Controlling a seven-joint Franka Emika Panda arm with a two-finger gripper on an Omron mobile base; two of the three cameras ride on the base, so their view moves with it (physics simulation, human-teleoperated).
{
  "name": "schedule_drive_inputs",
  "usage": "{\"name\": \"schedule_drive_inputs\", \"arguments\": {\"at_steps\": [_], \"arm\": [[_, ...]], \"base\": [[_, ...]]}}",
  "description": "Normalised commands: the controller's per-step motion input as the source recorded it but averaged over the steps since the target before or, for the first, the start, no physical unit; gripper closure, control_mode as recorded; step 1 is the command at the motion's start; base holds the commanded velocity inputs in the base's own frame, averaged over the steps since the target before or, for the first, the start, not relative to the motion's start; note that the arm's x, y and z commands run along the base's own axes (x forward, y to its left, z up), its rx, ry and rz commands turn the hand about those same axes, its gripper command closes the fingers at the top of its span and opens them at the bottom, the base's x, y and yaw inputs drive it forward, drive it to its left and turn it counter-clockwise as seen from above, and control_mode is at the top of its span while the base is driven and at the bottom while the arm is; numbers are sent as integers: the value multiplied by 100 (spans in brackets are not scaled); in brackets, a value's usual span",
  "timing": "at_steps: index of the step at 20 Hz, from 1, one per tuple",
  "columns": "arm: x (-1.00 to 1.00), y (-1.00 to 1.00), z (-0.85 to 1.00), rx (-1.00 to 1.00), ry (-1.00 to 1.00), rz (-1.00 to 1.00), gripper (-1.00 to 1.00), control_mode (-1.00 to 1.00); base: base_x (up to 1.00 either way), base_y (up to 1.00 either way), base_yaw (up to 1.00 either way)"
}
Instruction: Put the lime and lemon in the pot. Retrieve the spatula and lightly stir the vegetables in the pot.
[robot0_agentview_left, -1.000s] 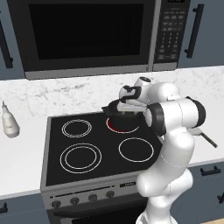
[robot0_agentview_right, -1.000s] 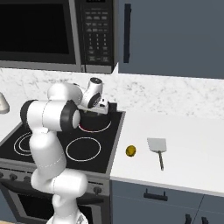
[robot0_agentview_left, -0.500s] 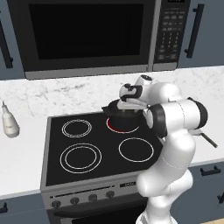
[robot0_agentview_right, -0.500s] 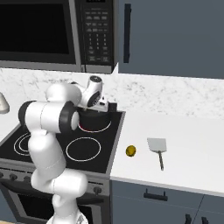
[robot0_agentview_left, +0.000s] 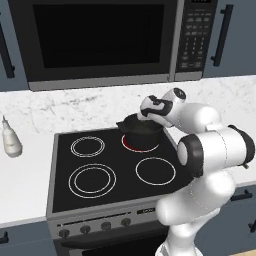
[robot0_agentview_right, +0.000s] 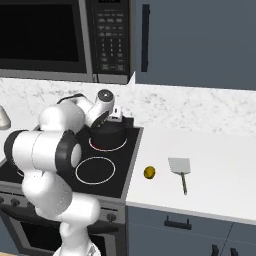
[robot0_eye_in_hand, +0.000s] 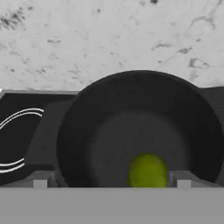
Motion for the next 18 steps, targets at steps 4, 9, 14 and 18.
{"name": "schedule_drive_inputs", "arguments": {"at_steps": [4, 9, 14, 18], "arm": [[-28, 0, 61, 7, -26, 0, -100, -100], [-38, -1, 99, 4, -11, 0, -100, -100], [-72, -11, 69, -3, 7, -1, -100, -100], [-71, -21, 39, -12, 26, -2, -100, -100]], "base": [[0, 0, 0], [0, 0, 0], [0, 0, 0], [0, 0, 0]]}}
